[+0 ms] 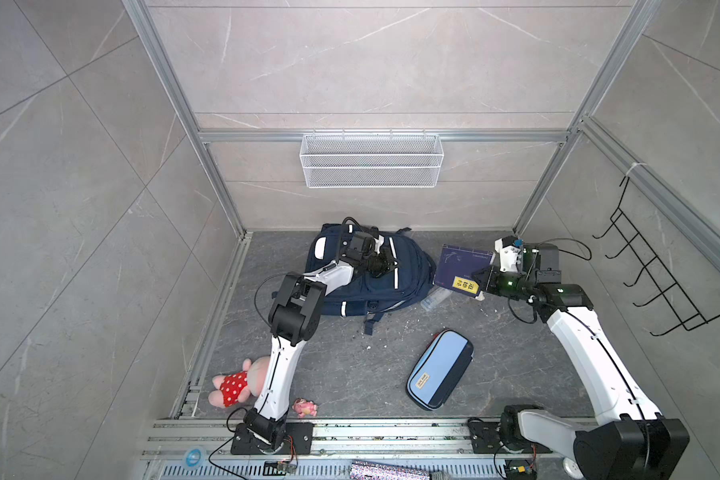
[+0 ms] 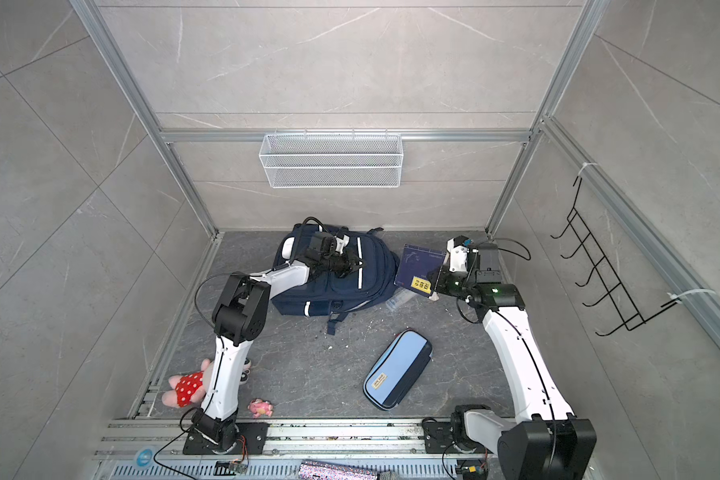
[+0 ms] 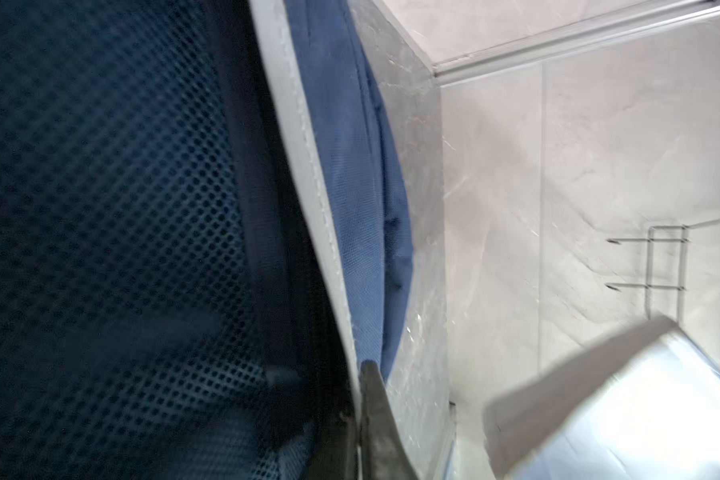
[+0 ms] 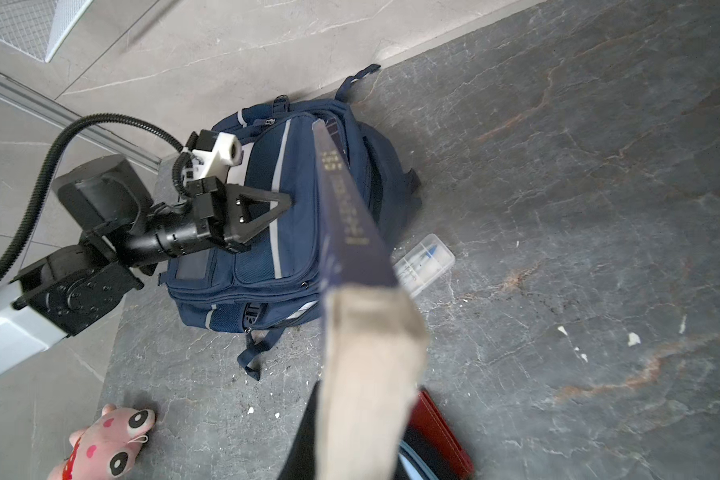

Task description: Pack the student bag

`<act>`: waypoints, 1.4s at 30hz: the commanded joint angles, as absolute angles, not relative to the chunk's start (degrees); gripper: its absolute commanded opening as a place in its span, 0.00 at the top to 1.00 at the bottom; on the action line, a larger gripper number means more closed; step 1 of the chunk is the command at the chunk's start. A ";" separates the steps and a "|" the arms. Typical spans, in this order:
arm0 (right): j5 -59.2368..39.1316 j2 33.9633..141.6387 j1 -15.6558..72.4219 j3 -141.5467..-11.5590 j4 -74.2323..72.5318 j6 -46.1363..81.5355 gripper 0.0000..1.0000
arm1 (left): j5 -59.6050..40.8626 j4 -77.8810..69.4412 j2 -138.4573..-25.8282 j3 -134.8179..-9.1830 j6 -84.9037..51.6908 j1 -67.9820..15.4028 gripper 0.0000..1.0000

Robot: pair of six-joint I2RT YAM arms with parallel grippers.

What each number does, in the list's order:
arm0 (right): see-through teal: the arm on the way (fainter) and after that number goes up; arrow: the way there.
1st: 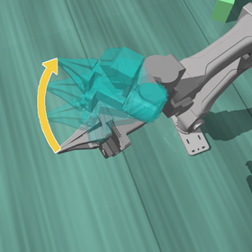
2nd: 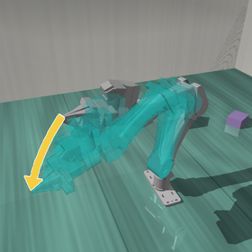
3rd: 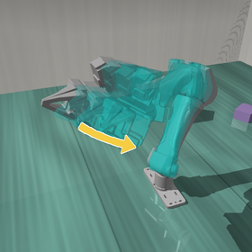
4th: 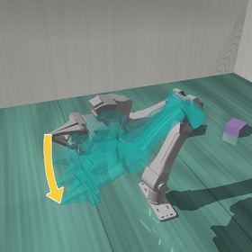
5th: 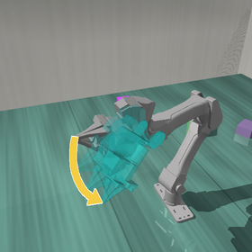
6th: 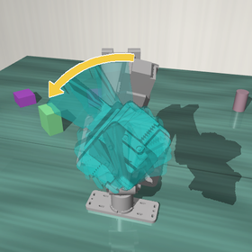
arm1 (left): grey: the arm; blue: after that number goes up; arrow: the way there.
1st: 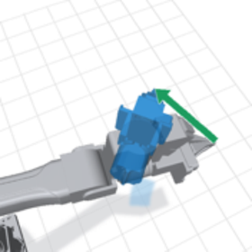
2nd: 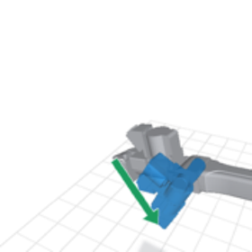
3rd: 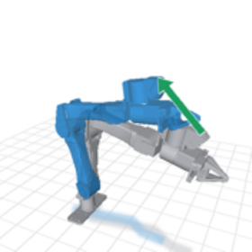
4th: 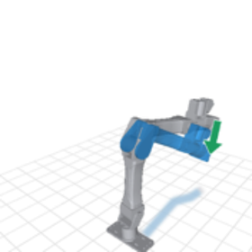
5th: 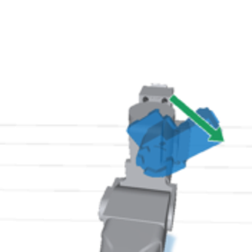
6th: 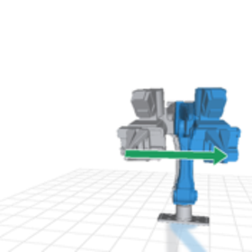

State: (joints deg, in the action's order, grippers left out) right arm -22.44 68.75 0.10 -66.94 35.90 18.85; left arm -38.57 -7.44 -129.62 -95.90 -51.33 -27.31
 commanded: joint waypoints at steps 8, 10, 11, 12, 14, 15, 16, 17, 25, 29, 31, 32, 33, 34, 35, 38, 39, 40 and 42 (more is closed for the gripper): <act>-29.59 71.72 -1.11 -72.46 34.70 24.14 1.00 | -62.51 -32.83 -111.67 -85.50 -61.65 -19.79 1.00; -36.45 72.87 -1.14 -72.06 31.35 25.47 1.00 | -64.10 -38.96 -110.36 -84.28 -66.04 -18.78 1.00; -40.31 74.08 -1.14 -72.12 29.92 26.23 1.00 | -64.64 -42.01 -109.71 -83.90 -68.34 -18.15 1.00; -42.24 75.28 -1.15 -72.67 30.19 26.30 1.00 | -64.98 -44.33 -109.20 -83.64 -70.21 -17.71 1.00; -44.87 77.10 -1.15 -72.90 29.95 26.74 1.00 | -66.15 -49.53 -108.11 -83.58 -74.19 -16.59 1.00; -45.61 77.23 -1.14 -72.35 28.80 27.36 1.00 | -67.04 -51.21 -107.79 -83.75 -75.78 -16.25 1.00; -46.45 77.04 -1.05 -71.55 26.93 28.03 1.00 | -68.17 -52.84 -107.38 -83.88 -77.25 -15.97 1.00; -47.24 76.78 -0.85 -71.11 25.02 28.51 1.00 | -69.37 -54.56 -107.02 -83.83 -78.77 -15.86 1.00; -46.91 81.22 4.03 -71.50 24.51 27.50 1.00 | -68.51 -78.90 -108.24 -84.25 -97.92 -15.97 1.00; -44.93 84.14 8.62 -69.13 19.28 31.37 1.00 | -68.06 -80.95 -108.29 -83.66 -99.99 -16.08 1.00; -42.24 86.07 10.37 -67.79 15.47 33.54 1.00 | -68.48 -80.95 -107.94 -83.23 -100.08 -16.19 1.00; -41.33 87.01 11.25 -67.58 13.81 34.08 1.00 | -68.62 -80.86 -107.78 -83.12 -100.13 -16.26 1.00; -40.89 88.20 12.06 -67.70 11.38 34.67 1.00 | -68.64 -80.86 -107.67 -82.97 -100.18 -16.30 1.00; -40.40 89.55 12.90 -68.01 9.23 35.31 1.00 | -68.64 -80.86 -107.54 -82.70 -100.14 -16.26 1.00; -40.19 91.32 13.82 -68.83 7.73 35.67 1.00 | -68.57 -80.86 -107.41 -82.49 -100.15 -16.31 1.00; -40.56 96.62 15.67 -72.12 6.25 36.66 1.00 | -68.58 -80.84 -107.49 -82.28 -100.10 -16.52 1.00; -40.52 98.04 16.35 -72.73 5.30 37.52 1.00 | -68.65 -80.91 -107.64 -82.51 -100.19 -16.61 1.00; -40.23 99.25 16.64 -72.83 3.92 38.68 1.00 | -68.73 -80.93 -107.74 -82.67 -100.18 -16.70 1.00; -39.64 101.59 17.17 -72.30 0.57 41.56 1.00 | -68.64 -80.90 -107.91 -83.13 -100.16 -16.92 1.00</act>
